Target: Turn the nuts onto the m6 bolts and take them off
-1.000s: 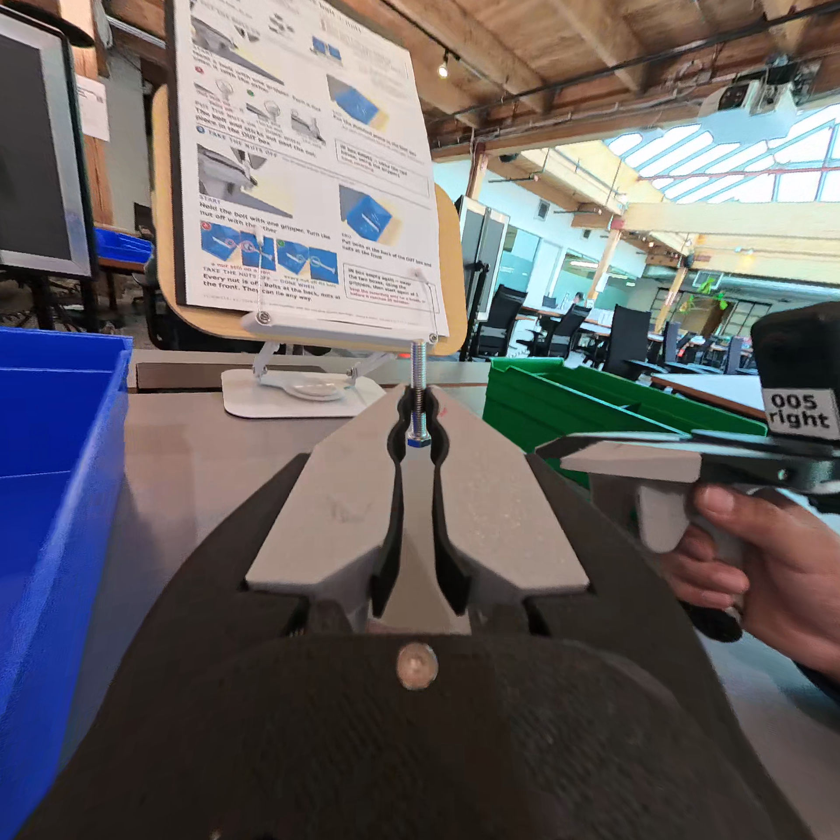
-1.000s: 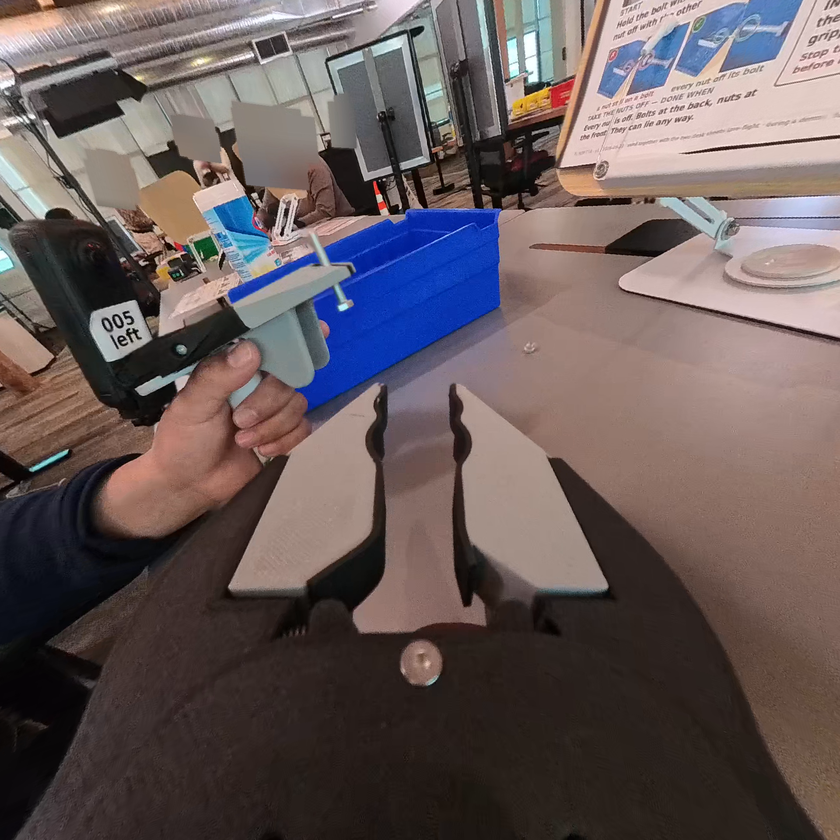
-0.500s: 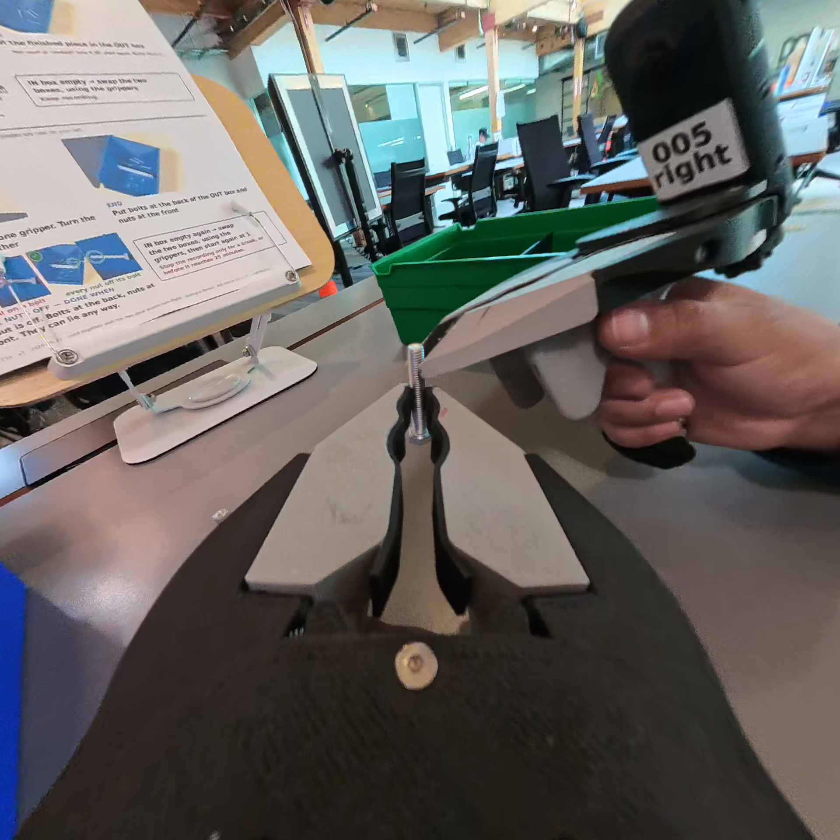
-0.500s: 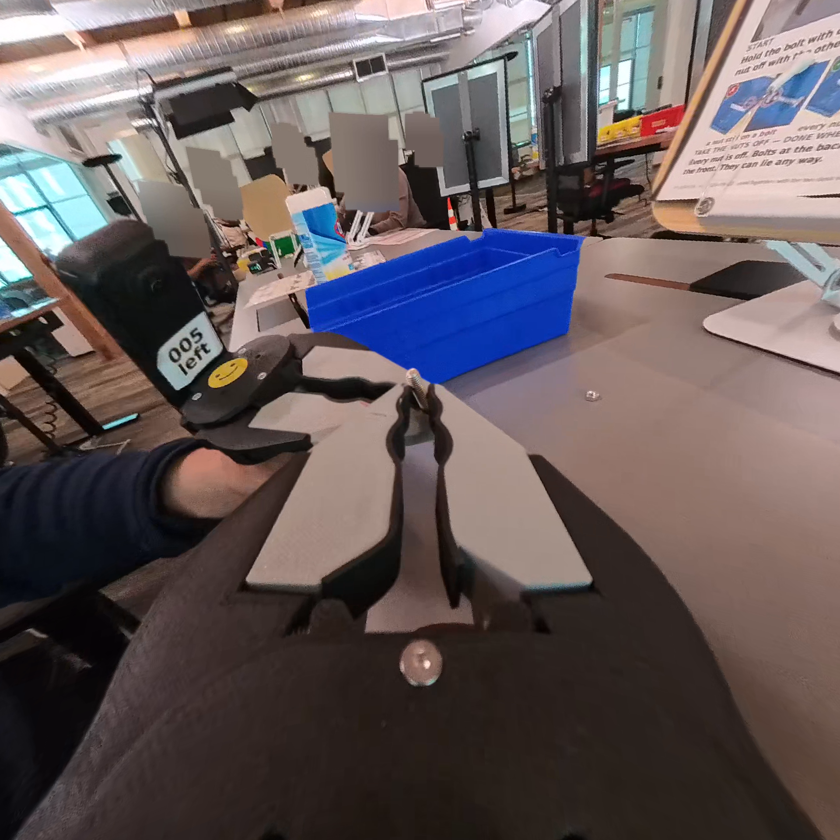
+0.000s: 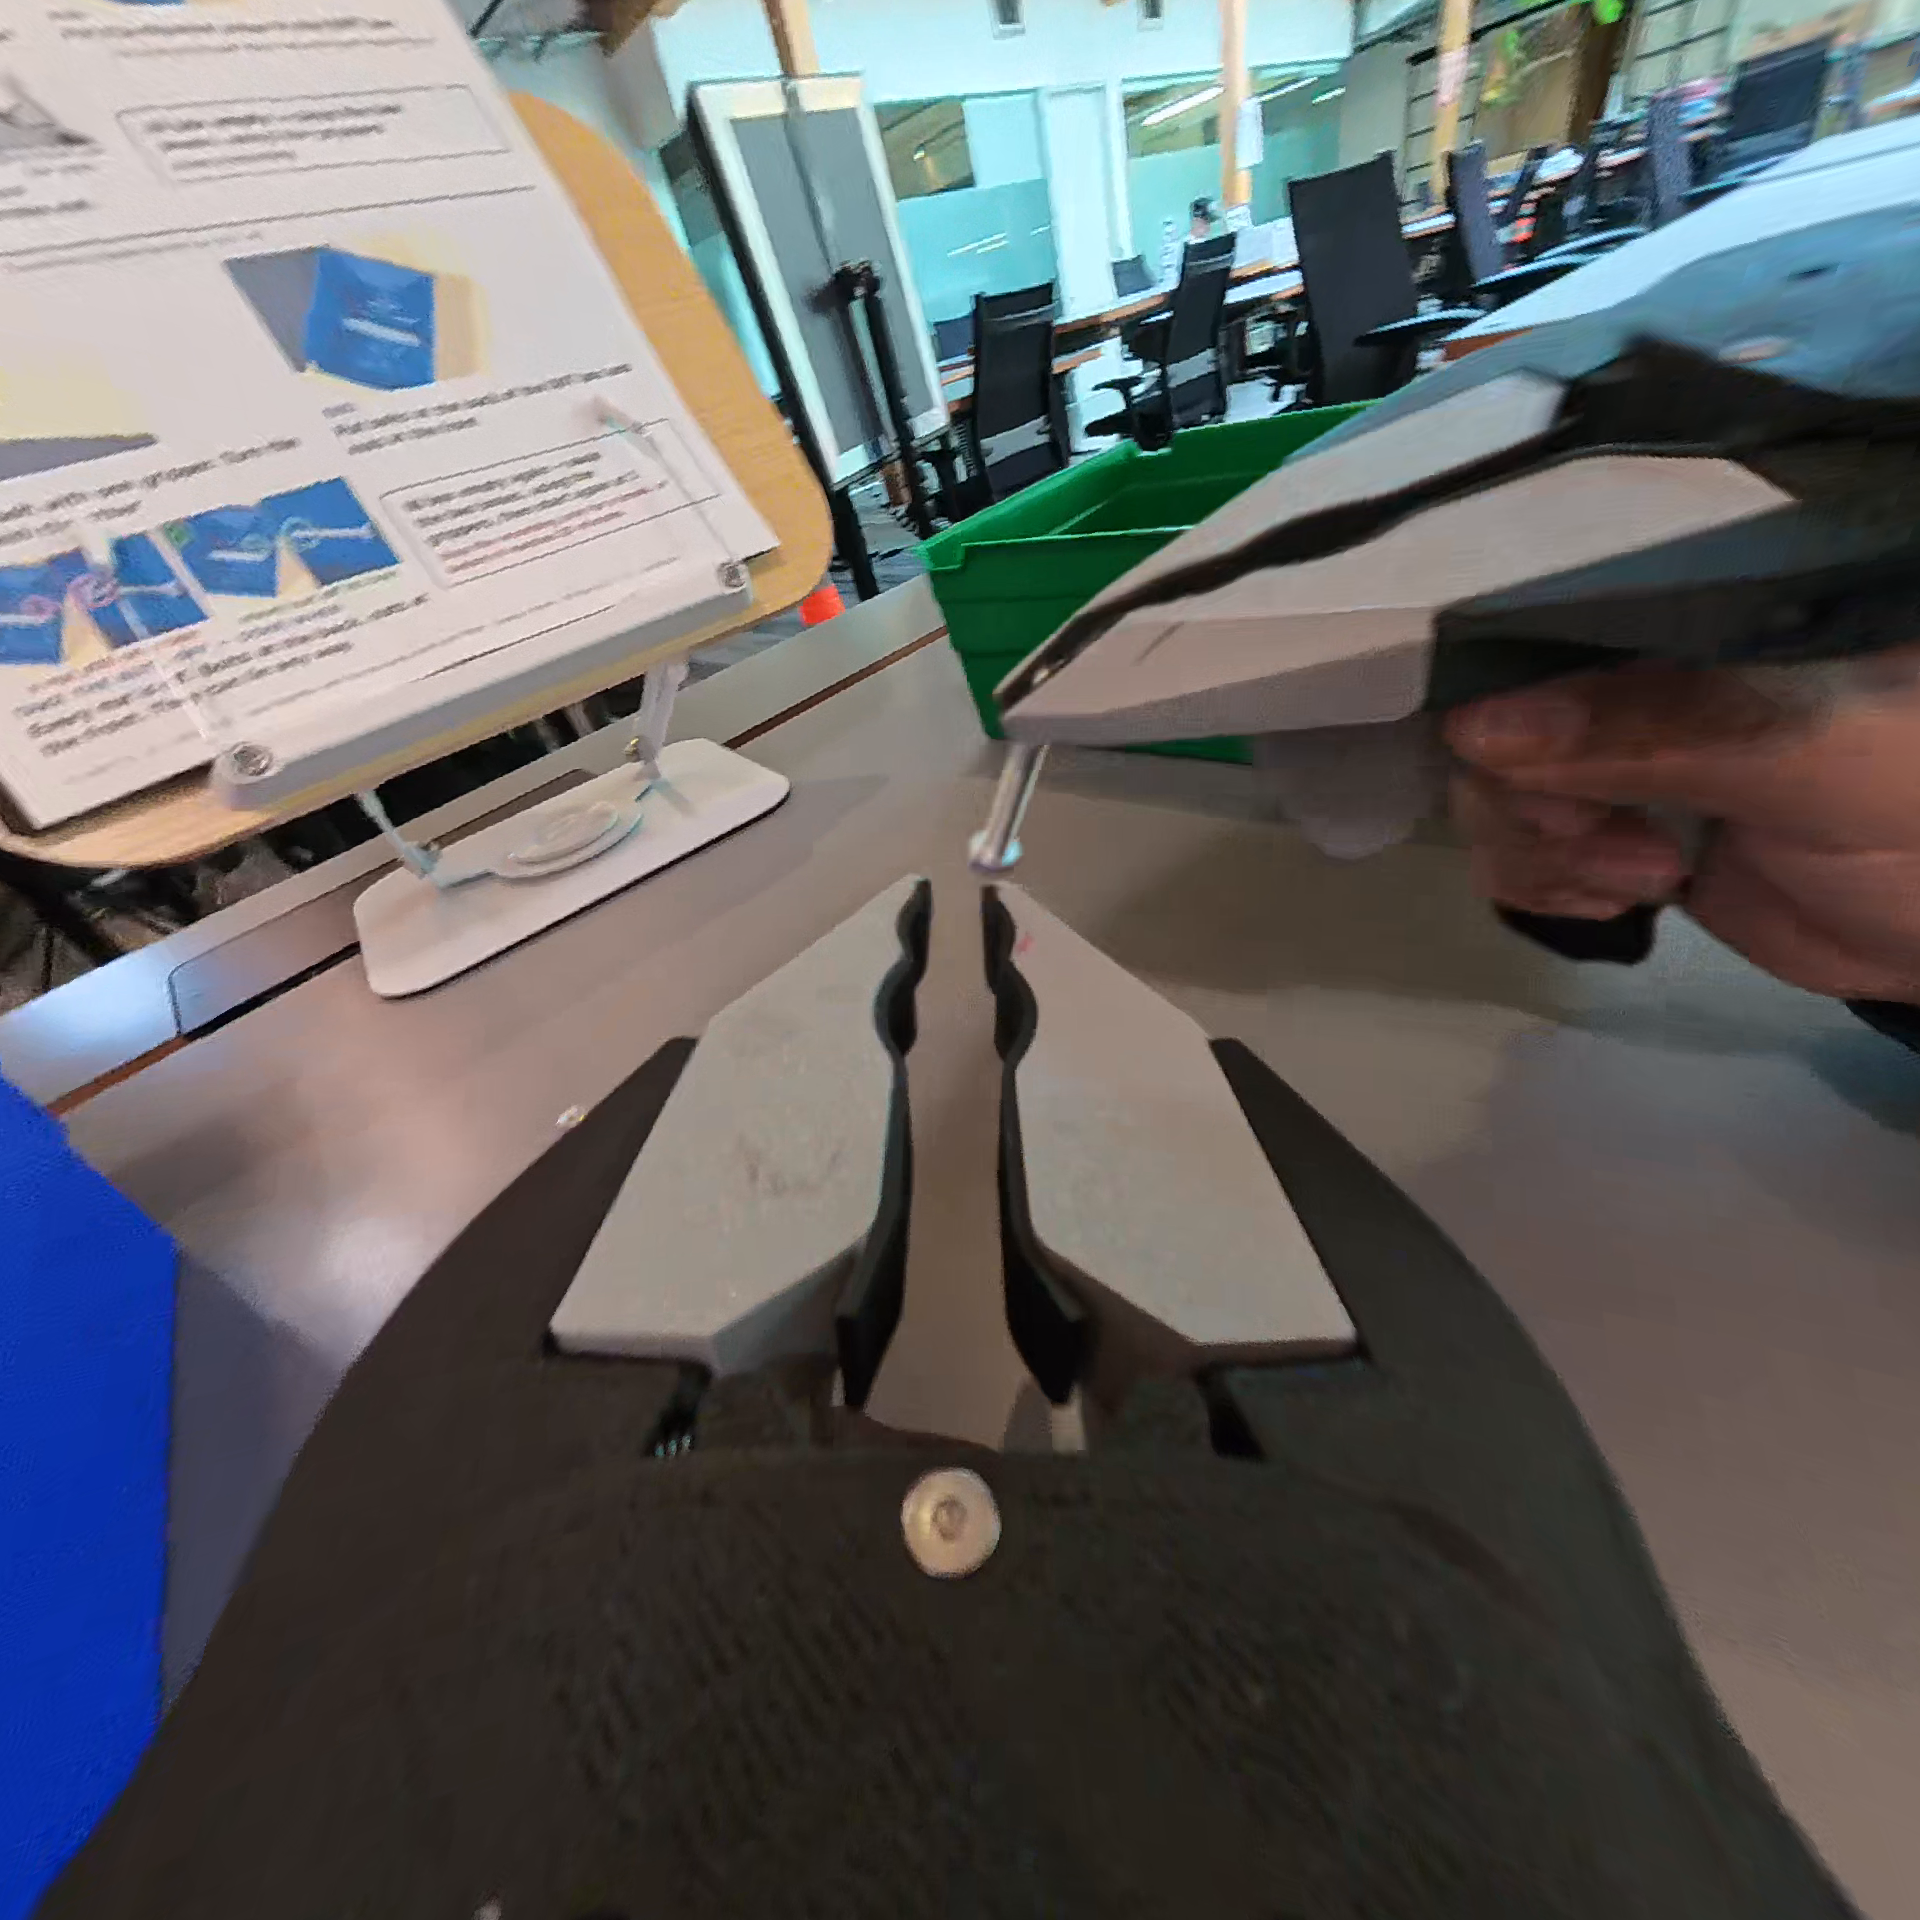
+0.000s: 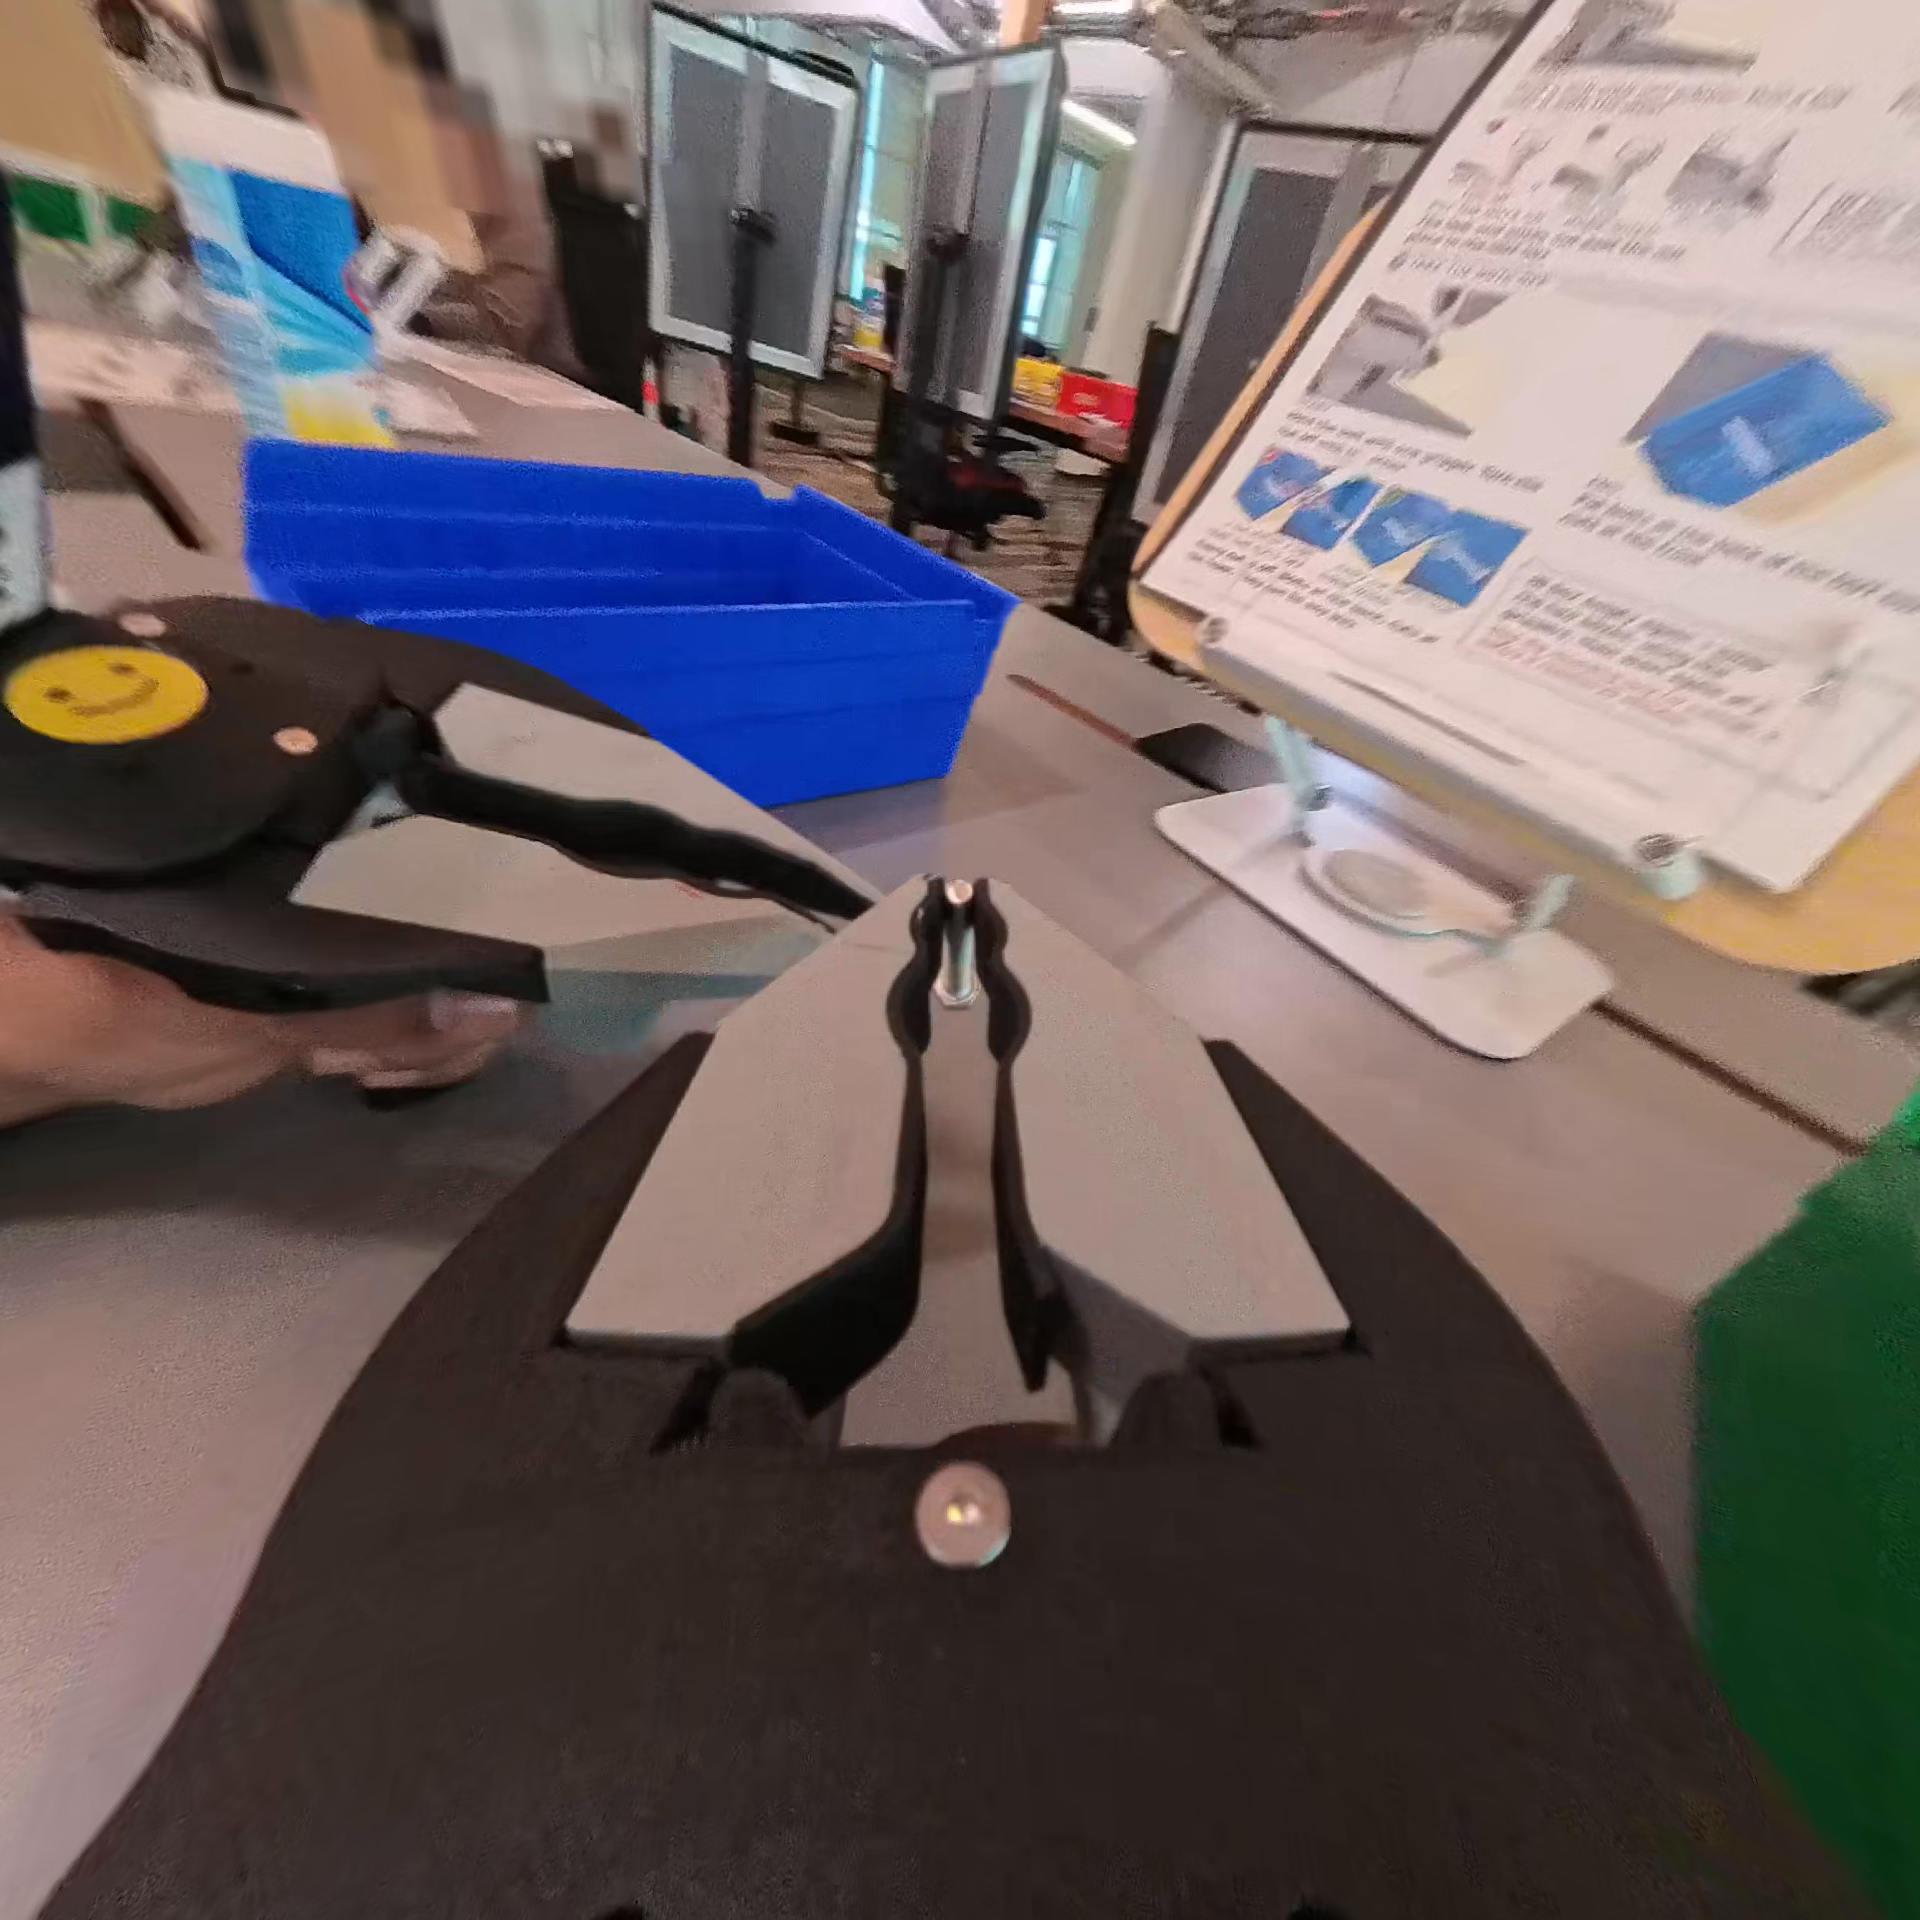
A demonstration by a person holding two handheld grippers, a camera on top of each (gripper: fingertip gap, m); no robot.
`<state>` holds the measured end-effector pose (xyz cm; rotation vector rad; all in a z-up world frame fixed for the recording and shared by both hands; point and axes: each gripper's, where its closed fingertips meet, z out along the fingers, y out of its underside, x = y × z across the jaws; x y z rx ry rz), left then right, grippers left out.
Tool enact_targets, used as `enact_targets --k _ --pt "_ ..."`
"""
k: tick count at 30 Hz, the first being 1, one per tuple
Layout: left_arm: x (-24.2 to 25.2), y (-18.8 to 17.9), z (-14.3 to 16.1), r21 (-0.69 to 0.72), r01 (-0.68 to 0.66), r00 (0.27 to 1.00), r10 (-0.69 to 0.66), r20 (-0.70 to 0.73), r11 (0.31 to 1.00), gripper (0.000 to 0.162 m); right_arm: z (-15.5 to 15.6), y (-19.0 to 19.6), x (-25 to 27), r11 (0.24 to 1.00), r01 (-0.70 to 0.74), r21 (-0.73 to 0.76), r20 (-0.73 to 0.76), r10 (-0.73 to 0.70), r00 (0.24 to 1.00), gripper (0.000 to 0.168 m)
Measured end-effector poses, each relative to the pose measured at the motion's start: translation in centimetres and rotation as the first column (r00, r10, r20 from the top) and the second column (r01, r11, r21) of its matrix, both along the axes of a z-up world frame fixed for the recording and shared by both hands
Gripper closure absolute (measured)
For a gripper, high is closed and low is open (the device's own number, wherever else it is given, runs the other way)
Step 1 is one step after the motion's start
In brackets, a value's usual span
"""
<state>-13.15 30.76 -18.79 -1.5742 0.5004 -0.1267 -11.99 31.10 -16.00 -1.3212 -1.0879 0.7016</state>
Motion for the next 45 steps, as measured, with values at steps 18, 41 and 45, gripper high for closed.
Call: enact_targets --k 18,41,45 --pt "-9.0 0.9 1.6 -0.056 -0.342 0.9 0.345 0.268 0.938 0.146 12.8 13.8 10.8 0.885 0.456 0.091 -0.02 -0.456 0.89 0.154" --pt "-11.1 0.4 2.4 -0.048 -0.379 0.844 0.366 0.392 0.924 0.149 -12.4 11.3 -14.0 0.877 0.128 -0.463 0.448 0.107 0.887 0.141" --pt "-11.0 0.5 2.3 -0.053 -0.373 0.845 0.363 0.392 0.926 0.149 -12.4 10.8 -13.8 0.88 0.11 -0.462 0.451 0.126 0.883 0.15"
